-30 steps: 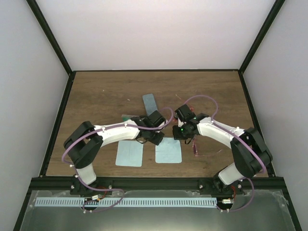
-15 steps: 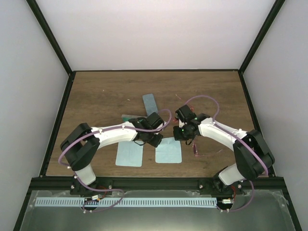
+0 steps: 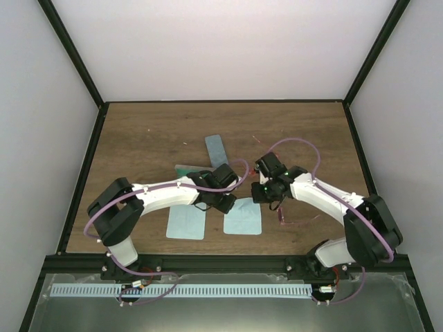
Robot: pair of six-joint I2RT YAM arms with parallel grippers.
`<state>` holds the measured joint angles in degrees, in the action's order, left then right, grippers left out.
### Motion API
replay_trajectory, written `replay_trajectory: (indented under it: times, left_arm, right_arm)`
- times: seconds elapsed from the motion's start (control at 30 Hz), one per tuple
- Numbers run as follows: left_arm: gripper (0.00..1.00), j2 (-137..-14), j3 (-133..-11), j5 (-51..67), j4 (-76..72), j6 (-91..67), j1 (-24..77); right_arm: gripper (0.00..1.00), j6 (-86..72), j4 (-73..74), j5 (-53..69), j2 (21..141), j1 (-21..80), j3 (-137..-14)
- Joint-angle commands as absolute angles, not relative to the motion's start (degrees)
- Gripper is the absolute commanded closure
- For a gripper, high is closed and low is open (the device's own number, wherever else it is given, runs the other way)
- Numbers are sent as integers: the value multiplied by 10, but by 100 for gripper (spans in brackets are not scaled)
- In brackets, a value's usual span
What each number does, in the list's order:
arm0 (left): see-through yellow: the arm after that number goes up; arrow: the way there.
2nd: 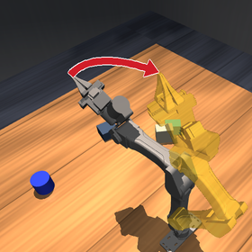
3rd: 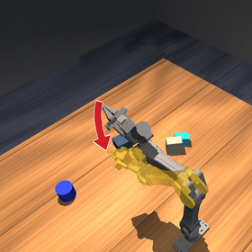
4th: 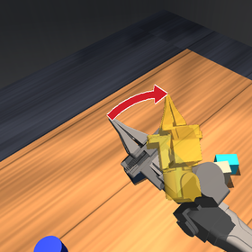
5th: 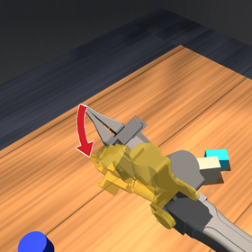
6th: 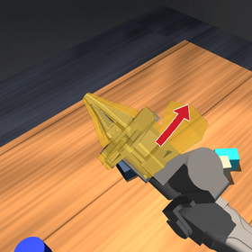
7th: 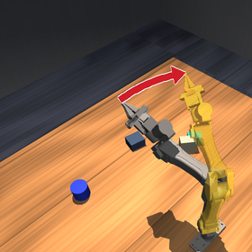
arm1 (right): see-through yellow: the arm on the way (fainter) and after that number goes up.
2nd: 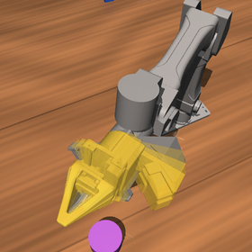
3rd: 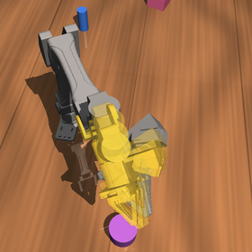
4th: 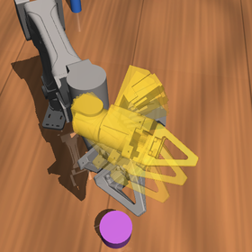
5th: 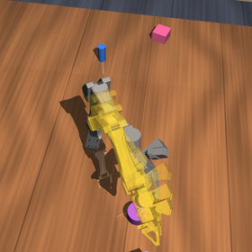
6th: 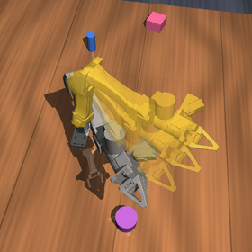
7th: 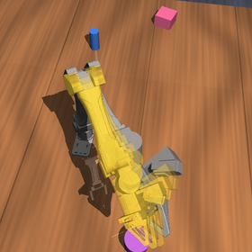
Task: Organize the sunglasses
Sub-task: Fold the glasses cleaning cloth at the center of the board.
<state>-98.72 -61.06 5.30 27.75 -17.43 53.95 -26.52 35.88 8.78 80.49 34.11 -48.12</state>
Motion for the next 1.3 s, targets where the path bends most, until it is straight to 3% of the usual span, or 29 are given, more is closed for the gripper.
replay_trajectory:
  times: [0.0, 1.27]
  left_arm:
    - [96, -969, -607, 50, 272, -182, 544]
    - [96, -909, -550, 60, 266, -208, 567]
  right_arm:
    - [99, -267, 366, 93, 782, 347, -472]
    - [97, -305, 369, 83, 722, 382, -403]
